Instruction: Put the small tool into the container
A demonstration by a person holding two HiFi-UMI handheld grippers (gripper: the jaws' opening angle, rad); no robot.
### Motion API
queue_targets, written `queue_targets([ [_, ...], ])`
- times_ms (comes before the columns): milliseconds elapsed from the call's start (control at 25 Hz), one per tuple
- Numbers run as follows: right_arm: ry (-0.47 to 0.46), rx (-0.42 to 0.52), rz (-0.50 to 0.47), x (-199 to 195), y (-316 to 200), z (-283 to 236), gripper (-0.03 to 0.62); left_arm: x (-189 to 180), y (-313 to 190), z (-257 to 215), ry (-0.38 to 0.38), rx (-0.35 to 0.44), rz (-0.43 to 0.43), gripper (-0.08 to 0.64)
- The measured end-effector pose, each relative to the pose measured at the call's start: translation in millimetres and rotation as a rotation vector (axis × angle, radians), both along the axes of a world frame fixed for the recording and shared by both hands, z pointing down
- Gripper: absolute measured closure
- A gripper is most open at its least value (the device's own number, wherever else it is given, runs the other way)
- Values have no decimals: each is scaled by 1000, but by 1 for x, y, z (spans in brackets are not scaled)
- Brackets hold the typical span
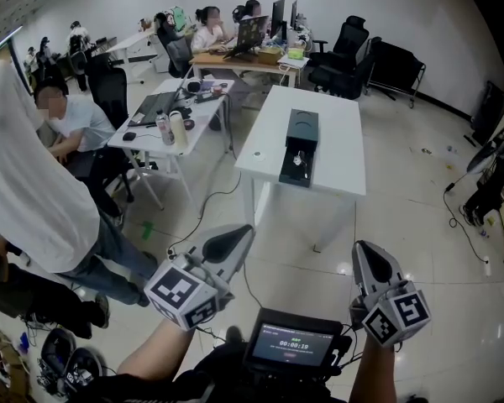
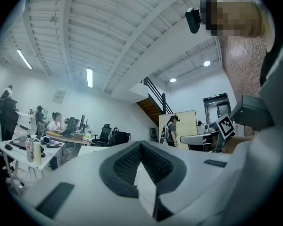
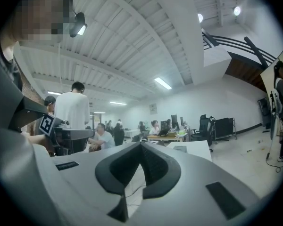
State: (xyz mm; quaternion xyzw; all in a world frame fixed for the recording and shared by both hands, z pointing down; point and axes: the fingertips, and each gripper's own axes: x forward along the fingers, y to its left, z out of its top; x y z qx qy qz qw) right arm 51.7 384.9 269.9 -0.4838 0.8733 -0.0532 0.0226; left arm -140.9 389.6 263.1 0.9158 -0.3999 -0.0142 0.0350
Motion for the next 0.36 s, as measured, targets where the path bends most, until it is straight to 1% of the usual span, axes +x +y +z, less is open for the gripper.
queue_targets([
  [360, 7, 2, 4, 3, -4, 2, 577, 0, -6, 7, -10, 6, -2, 552],
])
